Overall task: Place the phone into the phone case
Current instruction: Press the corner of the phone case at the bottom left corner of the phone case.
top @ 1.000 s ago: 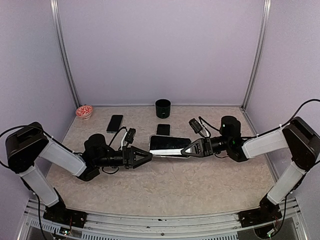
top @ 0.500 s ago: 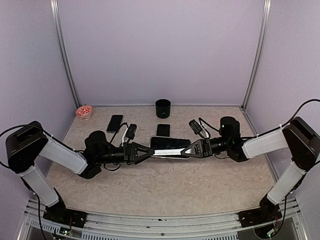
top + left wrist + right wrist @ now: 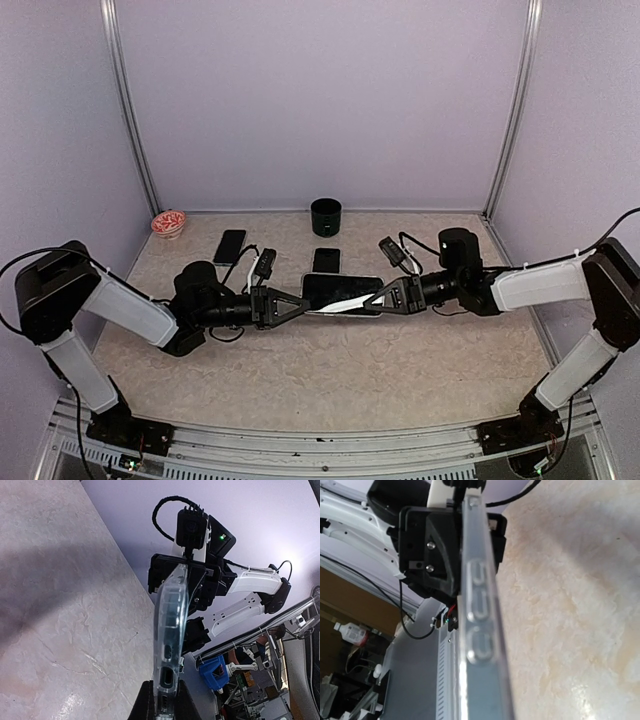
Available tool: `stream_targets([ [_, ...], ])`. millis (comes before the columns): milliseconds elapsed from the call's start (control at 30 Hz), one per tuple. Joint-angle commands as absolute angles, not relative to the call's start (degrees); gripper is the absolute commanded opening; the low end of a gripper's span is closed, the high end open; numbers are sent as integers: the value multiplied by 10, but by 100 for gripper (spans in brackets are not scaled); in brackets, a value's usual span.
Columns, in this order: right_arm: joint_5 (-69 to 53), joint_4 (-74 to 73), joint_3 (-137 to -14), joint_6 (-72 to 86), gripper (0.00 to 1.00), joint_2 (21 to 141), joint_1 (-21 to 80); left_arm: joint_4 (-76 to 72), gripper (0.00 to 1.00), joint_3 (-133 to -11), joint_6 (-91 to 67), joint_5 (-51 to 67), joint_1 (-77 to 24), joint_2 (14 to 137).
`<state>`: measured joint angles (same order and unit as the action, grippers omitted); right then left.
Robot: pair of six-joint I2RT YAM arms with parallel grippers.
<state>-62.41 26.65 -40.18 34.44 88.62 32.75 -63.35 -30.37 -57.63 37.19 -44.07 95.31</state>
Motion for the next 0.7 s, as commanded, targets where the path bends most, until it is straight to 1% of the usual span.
stream_targets([
  [0, -568, 236, -421, 282, 0, 867, 332, -635, 2, -325, -588, 382, -447, 955],
  [67, -577, 235, -420, 280, 0, 864, 332, -628, 19, -325, -583, 381, -445, 954],
  [167, -601, 243, -418, 286, 0, 858, 332, -625, 35, -321, -580, 381, -438, 949],
  [233, -624, 259, -415, 298, 0, 856, 332, -621, 41, -319, -576, 383, -428, 942],
  [367, -657, 286, -409, 321, 0, 856, 332, -602, 44, -325, -557, 390, -414, 926],
  [500, -674, 304, -403, 341, 0, 866, 332, -577, 45, -340, -537, 403, -410, 917],
  [667, -697, 368, -383, 387, 0, 884, 335, -564, 45, -354, -525, 416, -408, 918],
])
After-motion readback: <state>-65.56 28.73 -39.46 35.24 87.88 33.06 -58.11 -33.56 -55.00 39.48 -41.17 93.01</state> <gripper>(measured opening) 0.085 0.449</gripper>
